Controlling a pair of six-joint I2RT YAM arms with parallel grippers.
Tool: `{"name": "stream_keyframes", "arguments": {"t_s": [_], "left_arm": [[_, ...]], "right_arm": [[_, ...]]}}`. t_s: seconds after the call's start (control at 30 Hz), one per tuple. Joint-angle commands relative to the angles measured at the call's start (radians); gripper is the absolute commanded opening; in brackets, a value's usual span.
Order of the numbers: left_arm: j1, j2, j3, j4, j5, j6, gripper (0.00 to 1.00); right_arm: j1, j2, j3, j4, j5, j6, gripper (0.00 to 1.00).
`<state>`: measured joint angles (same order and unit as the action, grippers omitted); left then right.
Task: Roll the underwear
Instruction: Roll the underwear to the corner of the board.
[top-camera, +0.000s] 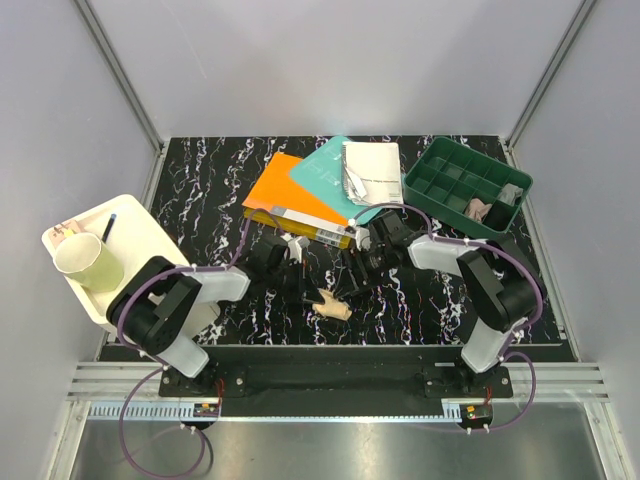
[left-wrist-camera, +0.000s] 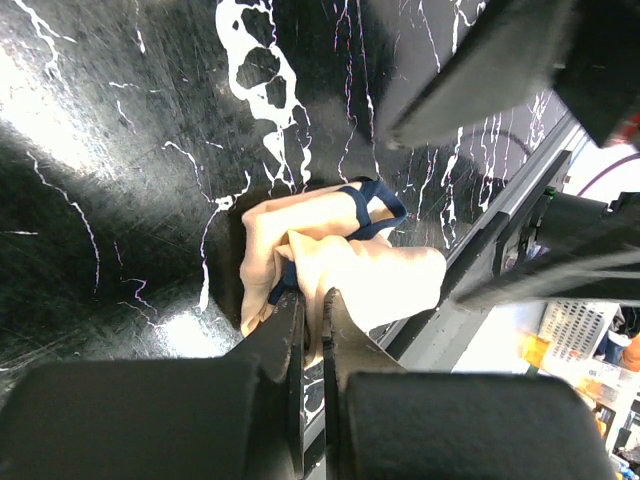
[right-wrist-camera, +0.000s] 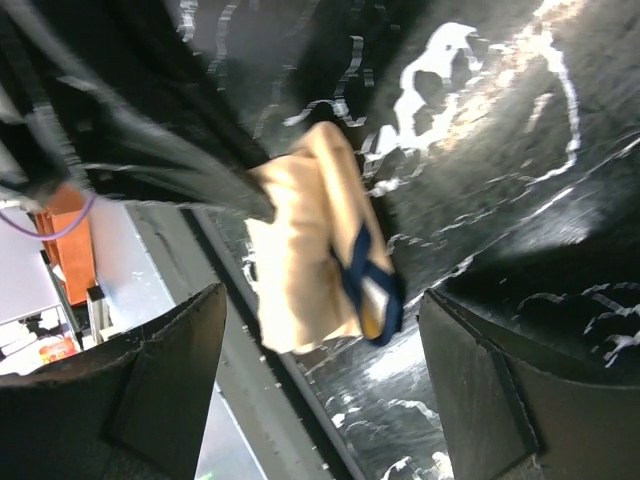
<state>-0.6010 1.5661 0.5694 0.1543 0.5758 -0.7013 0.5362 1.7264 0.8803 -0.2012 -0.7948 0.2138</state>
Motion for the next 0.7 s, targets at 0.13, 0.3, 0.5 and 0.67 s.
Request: {"name": "stream_keyframes", "arguments": {"t_s": [0.13,0.3,0.5,0.67], "left_arm": [[0.010,0.043,0.001,-0.128,-0.086,0.060,0.00],[0.018,0.048,0.014,-0.139,-0.082,0.068,0.00],[0.021,0.043,0.020,-0.148,-0.083,0.069,0.00],[0.023,0.043,0.023,-0.151,-0.082,0.071,0.00]], "right_arm": [[0.001,0.090,0.008,0.192,-0.006,0.010,0.84],[0.042,0.102,-0.003,0.224,-0.018,-0.008,0.83],[0.091,0.095,-0.021,0.161,0.000,-0.033,0.77],[0.120,0.085,-0.026,0.151,0.014,-0.034,0.69]]}}
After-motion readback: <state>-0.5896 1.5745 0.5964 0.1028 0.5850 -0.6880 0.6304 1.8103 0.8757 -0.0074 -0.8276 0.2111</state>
